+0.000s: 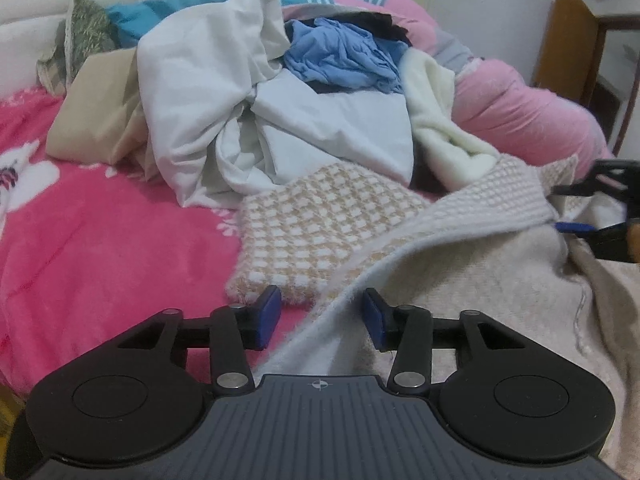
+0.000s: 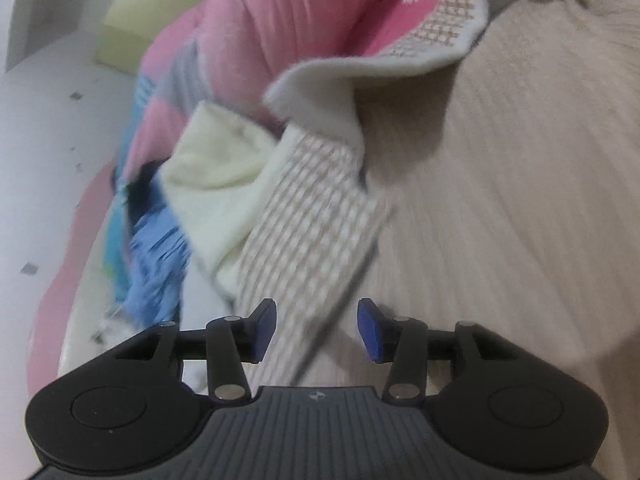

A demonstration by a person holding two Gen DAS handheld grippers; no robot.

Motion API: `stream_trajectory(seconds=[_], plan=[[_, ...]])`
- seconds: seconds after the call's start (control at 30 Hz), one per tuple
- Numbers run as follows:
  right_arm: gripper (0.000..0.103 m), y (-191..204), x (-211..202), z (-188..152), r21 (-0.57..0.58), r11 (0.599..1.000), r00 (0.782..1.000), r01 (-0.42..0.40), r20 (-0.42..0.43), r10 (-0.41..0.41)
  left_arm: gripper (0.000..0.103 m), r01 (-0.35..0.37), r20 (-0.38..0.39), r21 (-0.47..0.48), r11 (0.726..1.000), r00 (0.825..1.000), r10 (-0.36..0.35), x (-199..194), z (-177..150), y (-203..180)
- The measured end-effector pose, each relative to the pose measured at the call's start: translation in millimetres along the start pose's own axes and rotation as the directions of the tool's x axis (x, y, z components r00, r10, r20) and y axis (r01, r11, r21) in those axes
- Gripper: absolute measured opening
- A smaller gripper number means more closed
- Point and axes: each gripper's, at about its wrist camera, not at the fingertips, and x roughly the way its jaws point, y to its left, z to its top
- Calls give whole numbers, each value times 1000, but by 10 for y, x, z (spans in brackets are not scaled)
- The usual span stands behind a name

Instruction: Fold clothes

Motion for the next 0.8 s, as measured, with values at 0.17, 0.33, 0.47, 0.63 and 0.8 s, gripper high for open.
stream_trajectory(seconds=[0.17, 0.33, 0.47, 0.63, 0.8], plan=[[15, -37, 243, 81, 37, 999, 999, 2, 33, -4, 6, 75, 41, -4, 997, 996, -75, -140, 7, -64], [5, 142, 92, 141, -72, 997, 994, -7, 105, 14, 4, 184, 52, -32, 982, 982, -182, -354, 74, -176], [4, 518, -237, 290, -268, 963, 983, 28, 184, 23, 4, 400, -8, -142, 906, 914, -405, -491, 197, -286], [4, 952, -700, 587, -483, 868, 960, 115, 280, 28, 3, 728, -124, -193, 658, 647, -753, -423, 293, -818], [4, 965, -969, 971, -522, 833, 952, 185, 306, -21, 3, 863, -284, -215, 457, 393, -875, -119, 100, -1760]])
